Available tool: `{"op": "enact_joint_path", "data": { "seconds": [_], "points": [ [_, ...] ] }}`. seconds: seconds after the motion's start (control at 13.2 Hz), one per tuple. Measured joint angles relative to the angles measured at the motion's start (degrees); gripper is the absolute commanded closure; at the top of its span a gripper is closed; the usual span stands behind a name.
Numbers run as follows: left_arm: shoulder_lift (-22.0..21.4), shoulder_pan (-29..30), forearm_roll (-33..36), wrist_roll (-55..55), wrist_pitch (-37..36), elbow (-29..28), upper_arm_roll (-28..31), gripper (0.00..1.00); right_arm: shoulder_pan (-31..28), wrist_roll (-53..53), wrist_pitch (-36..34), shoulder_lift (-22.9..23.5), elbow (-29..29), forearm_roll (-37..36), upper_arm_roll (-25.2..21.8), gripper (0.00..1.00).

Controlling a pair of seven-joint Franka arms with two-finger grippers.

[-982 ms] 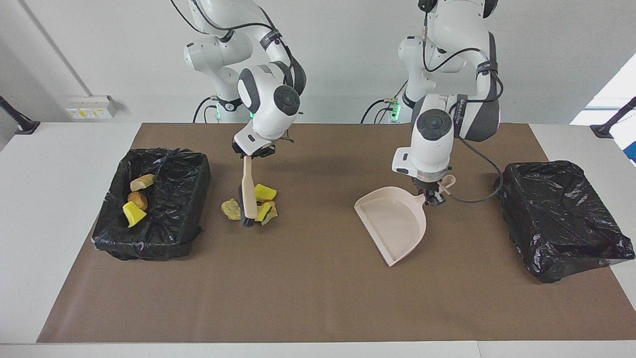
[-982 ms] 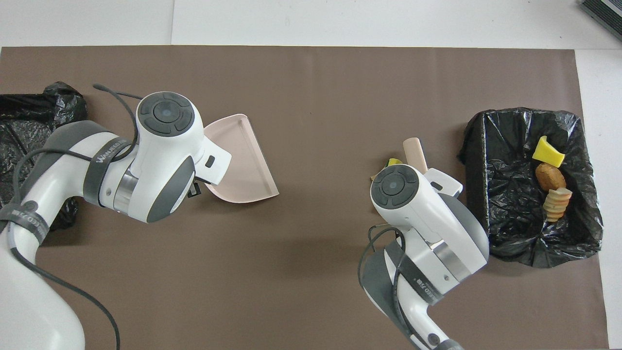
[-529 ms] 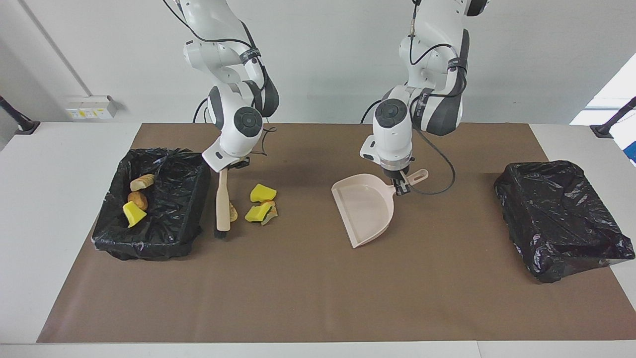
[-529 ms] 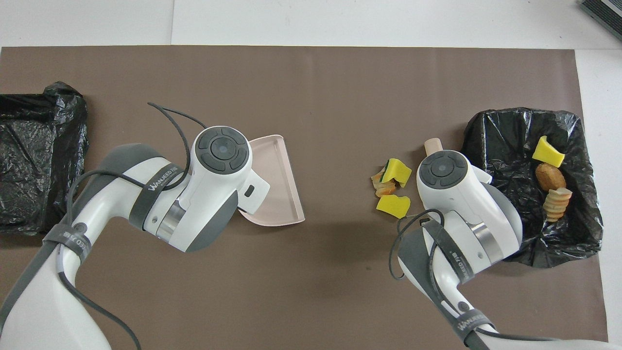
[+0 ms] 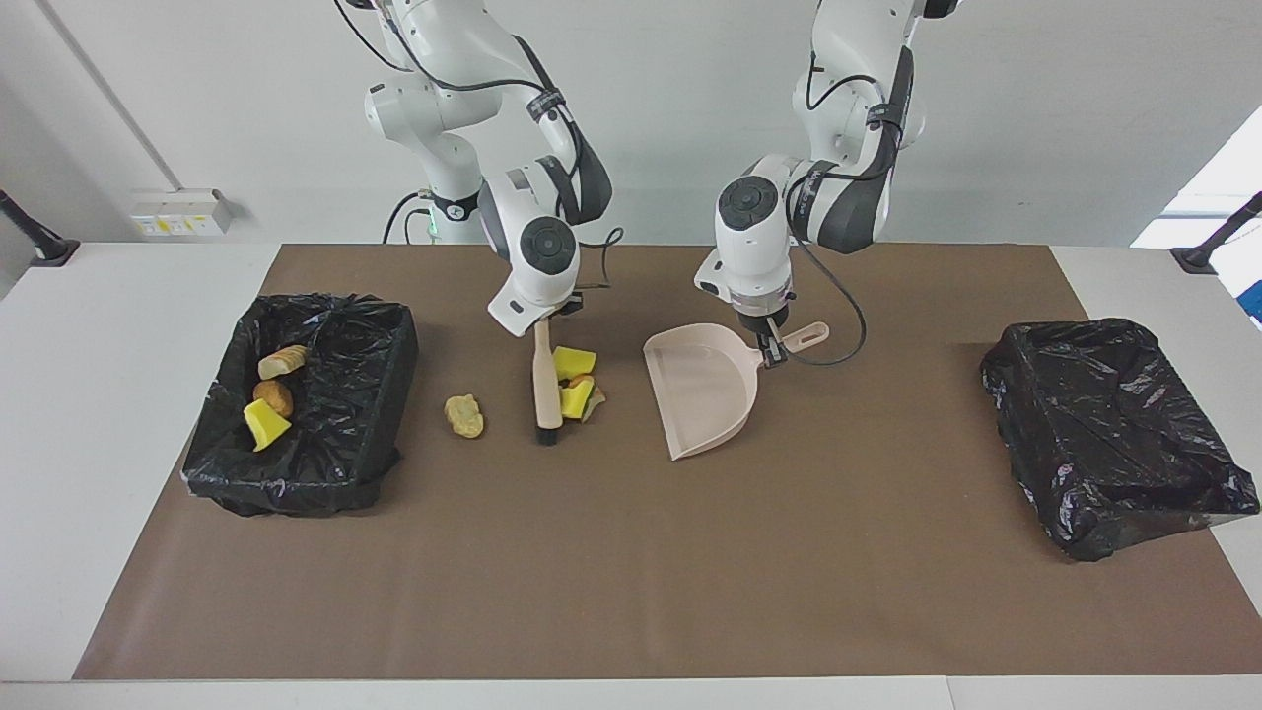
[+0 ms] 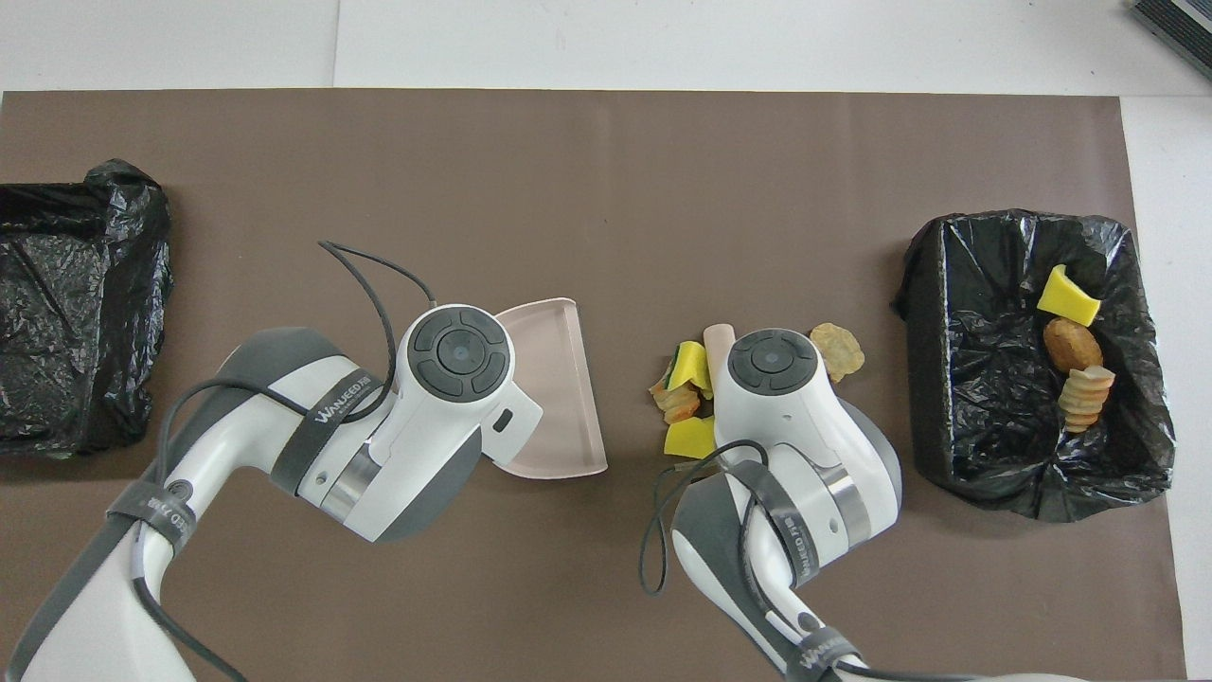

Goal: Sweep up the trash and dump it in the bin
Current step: 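Sweep the yellow debris into the dustpan with the brush in the right gripper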

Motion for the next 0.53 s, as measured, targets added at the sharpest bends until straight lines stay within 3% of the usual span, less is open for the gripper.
{"op": "enact_joint_path", "data": {
  "seconds": [0.23,0.53],
  "points": [
    [-1.28,-0.04,0.02,0.00,1.09,-2.40,0.00,1.00,2.07,-2.42,1.20,-0.05,0.05,7.97,0.08,1.00],
    [-2.43,0.13,0.06,0.00,3.83,-5.21,0.25,1.00,2.37,-9.57,1.21,-0.09,0.44,24.83,0.07,1.00]
  ]
}}
